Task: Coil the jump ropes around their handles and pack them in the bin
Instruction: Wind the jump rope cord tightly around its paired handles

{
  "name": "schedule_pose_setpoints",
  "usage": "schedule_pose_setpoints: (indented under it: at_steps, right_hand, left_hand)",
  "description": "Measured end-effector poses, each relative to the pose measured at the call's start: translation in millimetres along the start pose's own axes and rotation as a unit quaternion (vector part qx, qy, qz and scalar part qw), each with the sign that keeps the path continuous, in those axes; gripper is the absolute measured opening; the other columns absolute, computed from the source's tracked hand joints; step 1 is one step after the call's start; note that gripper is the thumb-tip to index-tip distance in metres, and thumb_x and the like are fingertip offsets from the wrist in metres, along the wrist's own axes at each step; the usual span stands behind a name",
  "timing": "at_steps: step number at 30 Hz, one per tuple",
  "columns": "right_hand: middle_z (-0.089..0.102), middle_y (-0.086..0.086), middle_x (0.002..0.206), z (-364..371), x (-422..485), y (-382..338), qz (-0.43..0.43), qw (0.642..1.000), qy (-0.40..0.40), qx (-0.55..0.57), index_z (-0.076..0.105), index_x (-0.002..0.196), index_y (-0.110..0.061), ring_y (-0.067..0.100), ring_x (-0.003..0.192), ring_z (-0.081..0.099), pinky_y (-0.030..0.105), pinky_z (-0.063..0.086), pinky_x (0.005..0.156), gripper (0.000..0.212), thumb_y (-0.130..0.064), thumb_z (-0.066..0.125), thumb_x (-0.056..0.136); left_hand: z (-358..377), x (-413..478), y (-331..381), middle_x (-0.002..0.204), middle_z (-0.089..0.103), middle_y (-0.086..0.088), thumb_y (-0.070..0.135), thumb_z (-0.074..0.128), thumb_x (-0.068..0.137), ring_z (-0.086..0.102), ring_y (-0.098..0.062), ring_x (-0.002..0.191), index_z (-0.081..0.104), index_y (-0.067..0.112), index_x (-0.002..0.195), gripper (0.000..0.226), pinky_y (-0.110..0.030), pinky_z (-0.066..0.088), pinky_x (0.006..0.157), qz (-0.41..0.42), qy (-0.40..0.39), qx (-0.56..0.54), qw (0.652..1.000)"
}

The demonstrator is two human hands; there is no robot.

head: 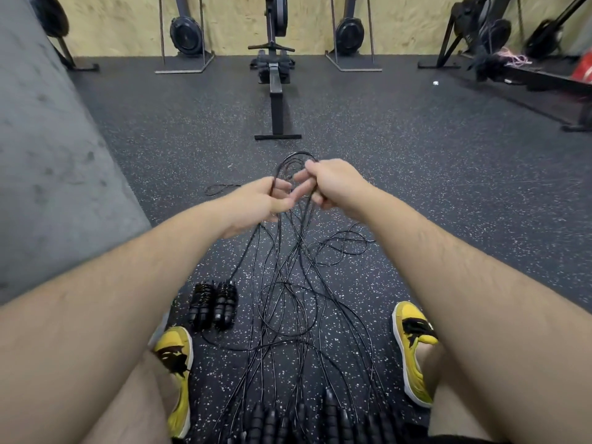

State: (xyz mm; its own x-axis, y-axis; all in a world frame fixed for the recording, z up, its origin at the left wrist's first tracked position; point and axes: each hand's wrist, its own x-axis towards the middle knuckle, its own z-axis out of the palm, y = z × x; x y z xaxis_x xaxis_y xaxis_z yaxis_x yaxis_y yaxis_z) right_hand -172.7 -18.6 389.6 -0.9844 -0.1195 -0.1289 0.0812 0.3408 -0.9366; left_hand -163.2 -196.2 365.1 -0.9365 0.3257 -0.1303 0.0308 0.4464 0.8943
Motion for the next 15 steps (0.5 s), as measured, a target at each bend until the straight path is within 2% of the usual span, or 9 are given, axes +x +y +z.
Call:
schedule_pose_setpoints:
  at_steps: [2,4,6,7,9,10,12,14,15]
  right_hand:
    - [0.074,0.016,0.086,5.8,-3.1,-8.7,-0.012,0.993,0.001,0.116,0.062,0.104,-0.002,0.009,0.040,0.039,0.021,0.029,0.041,0.035,-0.024,0.034,0.108]
    - [0.069,0.012,0.083,8.7,-2.5,-11.8,-0.022,0.982,0.012,0.187,0.060,0.104,-0.002,0.008,0.041,0.040,0.019,0.027,0.040,0.033,-0.025,0.036,0.108]
    - [0.062,0.008,0.084,8.3,1.7,-11.8,-0.020,0.975,0.044,0.217,0.058,0.104,-0.004,0.010,0.048,0.045,0.021,0.030,0.043,0.030,-0.032,0.045,0.105]
    - [0.057,0.008,0.086,7.1,2.9,-10.7,-0.020,0.974,0.066,0.217,0.057,0.104,-0.005,0.012,0.052,0.049,0.023,0.032,0.044,0.029,-0.033,0.051,0.102]
    - [0.052,0.010,0.092,3.4,0.8,-6.0,-0.026,0.975,0.079,0.207,0.054,0.101,-0.006,0.015,0.055,0.049,0.026,0.033,0.045,0.023,-0.028,0.056,0.096]
    - [0.052,0.010,0.094,2.9,-3.0,-2.6,-0.030,0.979,0.046,0.196,0.054,0.099,-0.008,0.014,0.055,0.046,0.027,0.031,0.048,0.021,-0.027,0.056,0.091]
    - [0.057,0.008,0.101,6.1,-16.5,3.2,-0.040,0.982,-0.079,0.167,0.058,0.103,-0.013,0.014,0.059,0.046,0.028,0.031,0.054,0.031,-0.039,0.055,0.087]
    - [0.057,0.006,0.108,12.1,-28.0,5.7,-0.041,0.966,-0.180,0.182,0.062,0.110,-0.019,0.013,0.065,0.050,0.028,0.034,0.057,0.055,-0.069,0.049,0.089]
    - [0.056,0.006,0.111,15.5,-28.8,6.6,-0.033,0.958,-0.200,0.203,0.061,0.114,-0.020,0.013,0.067,0.050,0.026,0.035,0.057,0.075,-0.085,0.044,0.079]
  left_hand:
    - [12.9,1.8,-5.8,0.123,0.065,0.002,0.023,0.072,0.092,0.059,-0.013,0.117,0.054,0.022,0.122,0.035,-0.037,0.042,0.109,-0.015,-0.066,-0.024,0.997]
    - [21.0,3.5,-6.9,0.115,0.073,-0.006,0.025,0.067,0.096,0.066,-0.020,0.116,0.056,0.013,0.120,0.029,-0.041,0.041,0.110,-0.024,-0.105,-0.073,0.992]
    - [23.8,3.4,-0.7,0.087,0.074,-0.008,0.017,0.050,0.105,0.073,-0.028,0.094,0.058,0.004,0.110,0.016,-0.045,0.052,0.098,-0.011,-0.083,-0.096,0.992]
    - [23.1,5.0,3.5,0.074,0.067,-0.005,0.016,0.044,0.108,0.070,-0.028,0.078,0.058,0.005,0.104,0.018,-0.045,0.056,0.086,-0.007,-0.051,-0.104,0.993]
    - [20.2,6.5,15.5,0.062,0.048,0.003,0.018,0.038,0.109,0.049,-0.016,0.057,0.055,0.009,0.097,0.023,-0.035,0.050,0.063,0.015,0.017,-0.118,0.993]
    - [18.0,7.3,22.2,0.060,0.042,0.005,0.019,0.038,0.109,0.041,-0.011,0.053,0.054,0.011,0.095,0.023,-0.030,0.043,0.056,0.029,0.046,-0.135,0.989]
    - [12.1,9.9,33.3,0.058,0.044,0.006,0.021,0.041,0.109,0.038,-0.007,0.049,0.054,0.014,0.091,0.023,-0.024,0.035,0.050,0.048,0.091,-0.202,0.974]
    - [5.7,10.9,43.1,0.057,0.044,0.008,0.022,0.045,0.108,0.036,-0.007,0.050,0.054,0.016,0.086,0.024,-0.022,0.035,0.048,0.055,0.108,-0.271,0.955]
    - [2.4,11.5,46.3,0.058,0.039,0.008,0.022,0.044,0.107,0.032,-0.008,0.051,0.053,0.017,0.086,0.024,-0.022,0.034,0.049,0.054,0.105,-0.302,0.946]
